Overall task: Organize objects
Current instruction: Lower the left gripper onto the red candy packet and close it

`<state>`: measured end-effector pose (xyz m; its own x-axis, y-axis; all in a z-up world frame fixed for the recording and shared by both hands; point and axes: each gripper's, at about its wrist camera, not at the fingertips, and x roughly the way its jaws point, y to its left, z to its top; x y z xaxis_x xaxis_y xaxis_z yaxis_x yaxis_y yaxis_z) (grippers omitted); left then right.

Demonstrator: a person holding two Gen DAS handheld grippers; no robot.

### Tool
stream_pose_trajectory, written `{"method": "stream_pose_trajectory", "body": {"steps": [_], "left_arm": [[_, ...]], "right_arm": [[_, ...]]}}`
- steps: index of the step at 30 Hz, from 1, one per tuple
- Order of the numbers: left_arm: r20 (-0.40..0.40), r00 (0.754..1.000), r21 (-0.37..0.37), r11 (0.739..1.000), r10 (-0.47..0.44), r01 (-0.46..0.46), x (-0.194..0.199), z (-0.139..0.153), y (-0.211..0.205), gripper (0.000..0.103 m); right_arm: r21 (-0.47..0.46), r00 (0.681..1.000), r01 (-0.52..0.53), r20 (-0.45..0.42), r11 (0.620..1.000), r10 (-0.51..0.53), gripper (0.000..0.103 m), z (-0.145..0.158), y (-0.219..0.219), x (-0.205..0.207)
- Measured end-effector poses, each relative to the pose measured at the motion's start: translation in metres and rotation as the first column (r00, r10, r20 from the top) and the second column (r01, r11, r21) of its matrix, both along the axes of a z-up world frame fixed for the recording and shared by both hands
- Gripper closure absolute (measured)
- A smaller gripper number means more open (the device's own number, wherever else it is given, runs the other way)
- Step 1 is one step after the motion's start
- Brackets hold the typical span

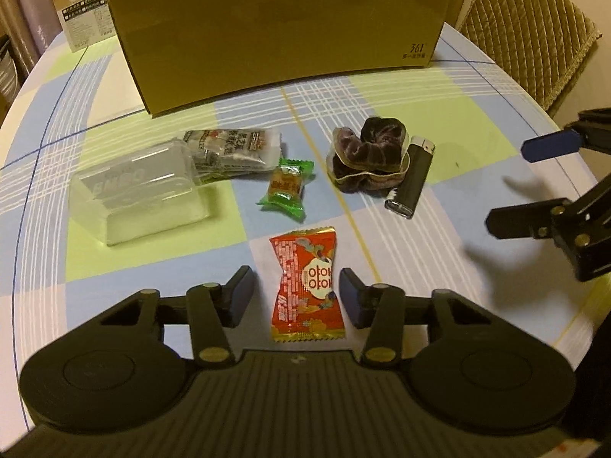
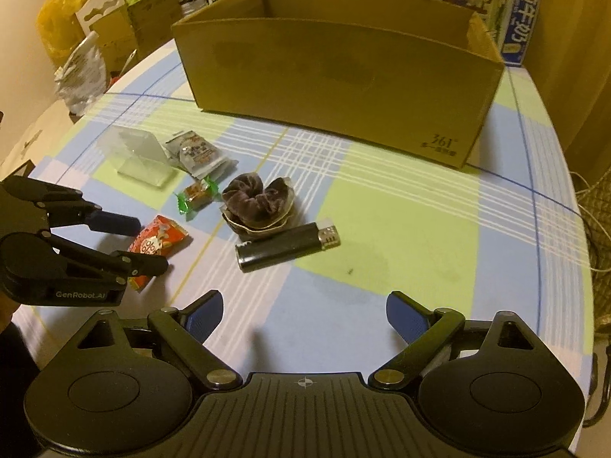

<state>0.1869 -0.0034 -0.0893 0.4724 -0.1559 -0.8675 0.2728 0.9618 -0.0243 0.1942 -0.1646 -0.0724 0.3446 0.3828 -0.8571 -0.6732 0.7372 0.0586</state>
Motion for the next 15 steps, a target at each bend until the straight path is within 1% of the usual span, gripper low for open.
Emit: {"method": "stream_pose_trajectory", "body": {"steps": [1, 3, 11, 13, 15], "left_arm": [[0.002, 1.0, 0.001, 1.0, -0.002, 0.002, 0.0, 0.0, 0.0, 0.061], [0.006, 1.0, -0.001, 1.0, -0.003, 0.003, 0.0, 0.001, 0.0, 0.077], [0.027, 0.999, -0.013, 0.999, 0.031, -0.031, 0.003, 0.008, 0.009, 0.078], [0.03, 0.999, -0.023, 0.999, 0.036, -0.036, 0.003, 0.01, 0.01, 0.078], [0.038, 0.998, -0.03, 0.999, 0.04, -0.039, 0.004, 0.012, 0.01, 0.078]], "right_arm": [[0.0, 1.0, -0.006, -0.003, 1.0, 0.006, 0.013, -0.002, 0.002, 0.001], [0.004, 1.0, -0.016, -0.007, 1.0, 0.016, 0.013, -0.004, 0.005, 0.003], [0.029, 0.997, -0.071, 0.003, 0.997, 0.071, 0.012, -0.016, 0.02, 0.013], [0.037, 0.997, -0.082, 0.006, 0.996, 0.082, 0.01, -0.02, 0.023, 0.016], [0.034, 0.995, -0.099, 0.025, 0.994, 0.098, 0.005, -0.024, 0.025, 0.018]]}}
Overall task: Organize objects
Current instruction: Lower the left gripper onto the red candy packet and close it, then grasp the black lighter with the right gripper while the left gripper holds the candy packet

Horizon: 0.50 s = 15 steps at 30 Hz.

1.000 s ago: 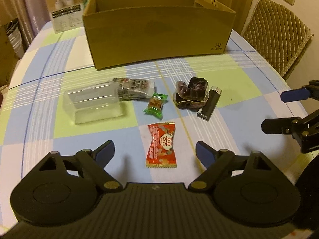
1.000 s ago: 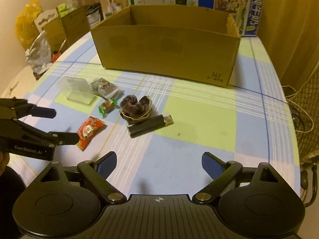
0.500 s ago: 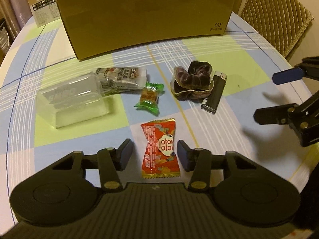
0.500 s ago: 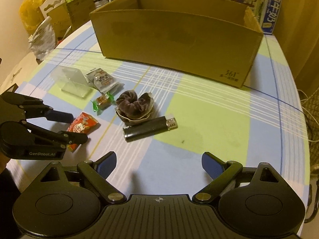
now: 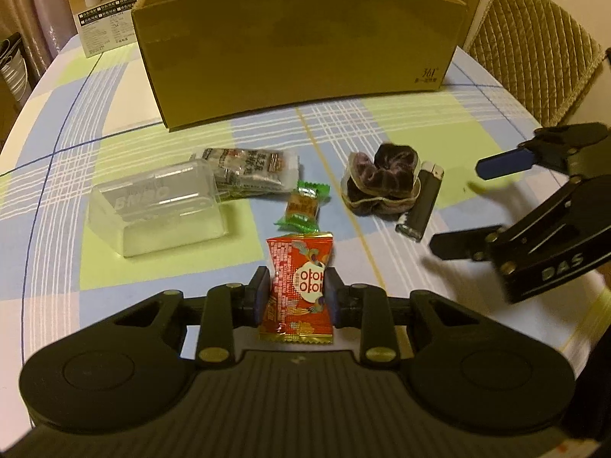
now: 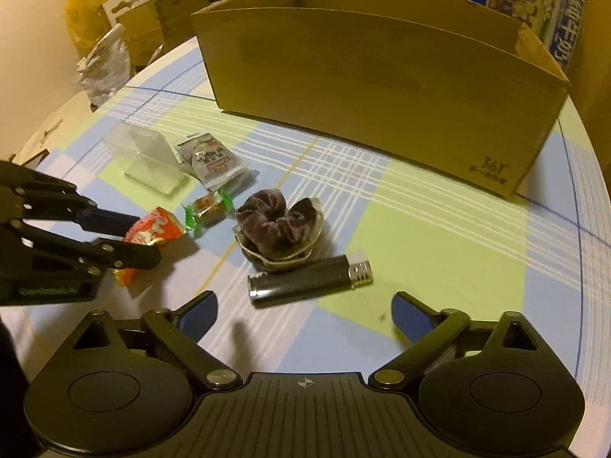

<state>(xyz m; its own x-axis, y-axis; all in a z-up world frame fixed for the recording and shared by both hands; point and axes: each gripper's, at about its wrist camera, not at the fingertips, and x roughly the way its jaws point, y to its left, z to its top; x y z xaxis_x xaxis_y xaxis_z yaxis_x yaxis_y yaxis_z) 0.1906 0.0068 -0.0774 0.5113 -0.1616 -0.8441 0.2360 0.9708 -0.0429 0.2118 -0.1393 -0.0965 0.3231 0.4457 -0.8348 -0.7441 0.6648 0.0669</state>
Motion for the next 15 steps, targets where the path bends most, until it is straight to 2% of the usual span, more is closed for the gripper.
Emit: {"method": "stream_pose_trajectory", "body": {"steps": [8, 15], "left_arm": [[0.017, 1.0, -0.024, 0.999, 0.025, -0.024, 0.004, 0.005, 0.002, 0.078], [0.014, 1.0, -0.038, 0.999, 0.022, -0.022, 0.006, 0.002, 0.0, 0.078]], "right_arm": [[-0.01, 0.995, -0.06, 0.077, 0.998, 0.06, 0.002, -0.018, 0.005, 0.005], [0.01, 0.994, -0.082, 0.076, 0.997, 0.081, 0.002, -0.028, 0.007, 0.01]]}}
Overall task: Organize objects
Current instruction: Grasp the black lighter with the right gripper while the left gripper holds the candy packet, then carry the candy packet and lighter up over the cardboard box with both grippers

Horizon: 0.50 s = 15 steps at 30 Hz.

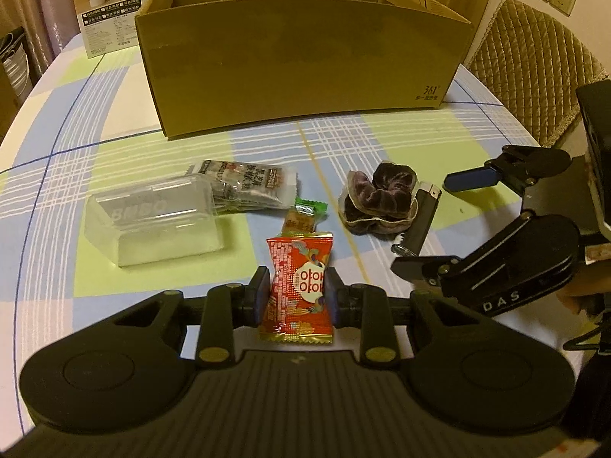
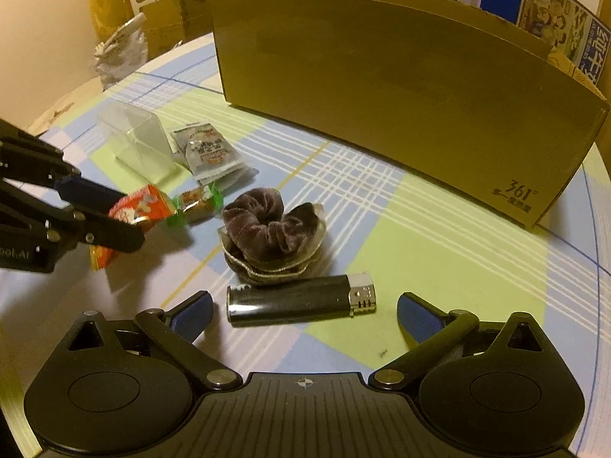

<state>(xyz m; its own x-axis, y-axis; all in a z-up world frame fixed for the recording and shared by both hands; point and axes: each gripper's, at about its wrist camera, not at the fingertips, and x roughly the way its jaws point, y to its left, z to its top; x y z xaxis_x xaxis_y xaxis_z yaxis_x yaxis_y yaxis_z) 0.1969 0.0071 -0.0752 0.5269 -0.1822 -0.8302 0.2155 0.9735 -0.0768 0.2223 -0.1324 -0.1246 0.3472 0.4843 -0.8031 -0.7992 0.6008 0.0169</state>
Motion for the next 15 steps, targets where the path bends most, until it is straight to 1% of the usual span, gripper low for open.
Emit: {"method": "stream_pose_trajectory", "body": {"steps": [2, 4, 7, 9, 12, 15], "left_arm": [[0.0, 1.0, -0.003, 1.0, 0.005, -0.005, 0.0, -0.001, 0.0, 0.078], [0.0, 1.0, -0.005, 1.0, 0.011, -0.011, 0.0, -0.001, 0.001, 0.078], [0.0, 1.0, -0.006, 1.0, 0.018, -0.018, 0.0, -0.001, 0.004, 0.078], [-0.002, 1.0, -0.005, 1.0, 0.021, -0.021, 0.0, -0.001, 0.005, 0.078], [0.001, 1.0, -0.008, 1.0, 0.025, -0.025, -0.002, 0.001, 0.006, 0.078], [0.005, 1.0, -0.011, 1.0, 0.029, -0.028, -0.004, 0.004, 0.006, 0.078]], "right_arm": [[0.008, 1.0, -0.001, 0.007, 1.0, 0.001, 0.003, -0.001, 0.001, 0.002], [0.014, 1.0, -0.007, 0.014, 1.0, 0.006, 0.006, -0.001, 0.001, 0.002], [0.027, 1.0, -0.011, 0.011, 1.0, 0.011, 0.014, 0.0, 0.003, 0.003], [0.033, 1.0, -0.016, 0.016, 0.999, 0.016, 0.023, 0.002, 0.003, 0.001], [0.02, 1.0, 0.019, 0.01, 1.0, -0.019, 0.024, 0.004, 0.005, -0.001], [0.013, 0.999, 0.038, 0.025, 0.999, -0.038, 0.024, 0.008, 0.006, -0.009]]}}
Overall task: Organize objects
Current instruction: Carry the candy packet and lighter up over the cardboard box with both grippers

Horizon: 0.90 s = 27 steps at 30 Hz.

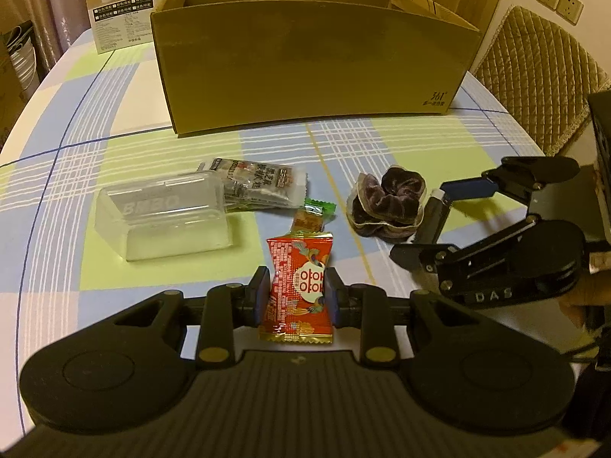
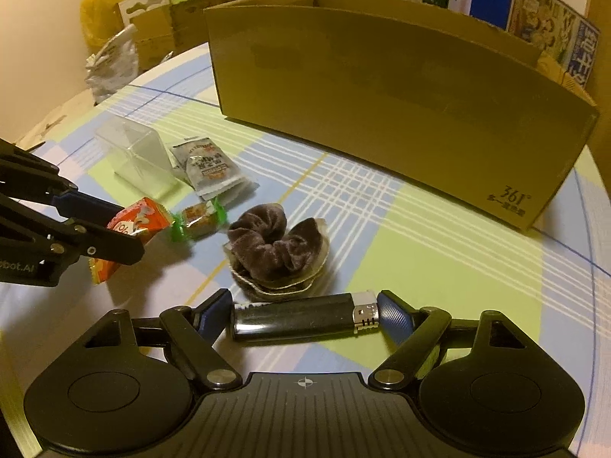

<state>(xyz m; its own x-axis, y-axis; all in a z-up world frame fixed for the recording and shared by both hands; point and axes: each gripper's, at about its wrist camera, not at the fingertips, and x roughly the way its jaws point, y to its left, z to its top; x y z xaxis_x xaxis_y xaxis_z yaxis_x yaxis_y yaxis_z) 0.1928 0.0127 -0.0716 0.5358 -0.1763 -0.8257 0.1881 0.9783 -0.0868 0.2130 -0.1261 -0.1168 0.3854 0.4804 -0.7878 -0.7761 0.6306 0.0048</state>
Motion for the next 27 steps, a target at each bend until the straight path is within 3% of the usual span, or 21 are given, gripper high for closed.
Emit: {"method": "stream_pose_trajectory", "body": {"steps": [27], "left_arm": [[0.095, 0.995, 0.026, 1.0, 0.012, -0.015, -0.038, 0.078, 0.003, 0.078]], "right_arm": [[0.14, 0.978, 0.209, -0.018, 0.968, -0.209, 0.024, 0.096, -0.028, -0.05]]}}
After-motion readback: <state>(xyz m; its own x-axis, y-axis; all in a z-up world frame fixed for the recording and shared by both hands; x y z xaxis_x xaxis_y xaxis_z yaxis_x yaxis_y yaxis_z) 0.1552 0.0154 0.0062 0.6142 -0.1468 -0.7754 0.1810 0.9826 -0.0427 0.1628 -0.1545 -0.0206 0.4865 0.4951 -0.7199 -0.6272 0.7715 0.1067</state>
